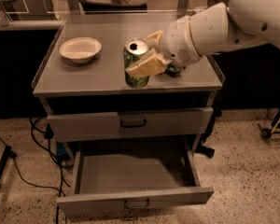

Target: Pick green can from middle drawer and place on counter

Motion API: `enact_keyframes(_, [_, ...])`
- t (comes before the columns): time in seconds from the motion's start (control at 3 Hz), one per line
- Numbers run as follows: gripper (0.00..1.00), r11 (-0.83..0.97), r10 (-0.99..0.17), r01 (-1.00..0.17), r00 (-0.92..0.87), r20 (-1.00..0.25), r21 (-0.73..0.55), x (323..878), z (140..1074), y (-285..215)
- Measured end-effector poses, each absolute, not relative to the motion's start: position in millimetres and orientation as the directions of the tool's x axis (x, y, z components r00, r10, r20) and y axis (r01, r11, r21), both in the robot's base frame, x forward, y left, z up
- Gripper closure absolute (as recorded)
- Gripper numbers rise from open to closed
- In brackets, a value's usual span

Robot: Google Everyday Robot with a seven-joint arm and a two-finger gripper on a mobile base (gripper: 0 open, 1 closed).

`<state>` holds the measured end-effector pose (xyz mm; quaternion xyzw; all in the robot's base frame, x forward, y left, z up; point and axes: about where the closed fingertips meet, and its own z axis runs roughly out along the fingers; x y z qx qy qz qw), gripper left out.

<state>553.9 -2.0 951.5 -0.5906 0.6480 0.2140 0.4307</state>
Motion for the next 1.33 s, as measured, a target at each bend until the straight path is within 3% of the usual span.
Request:
enact_keyframes(0.67, [1.00,0.199,-0.541,-0.962,0.053,-0.839,-0.189,629,945,46])
enact_keyframes(1.33, [1.00,0.204,-0.564,-0.971,-0.013,-0.826,-0.124,656,917,67])
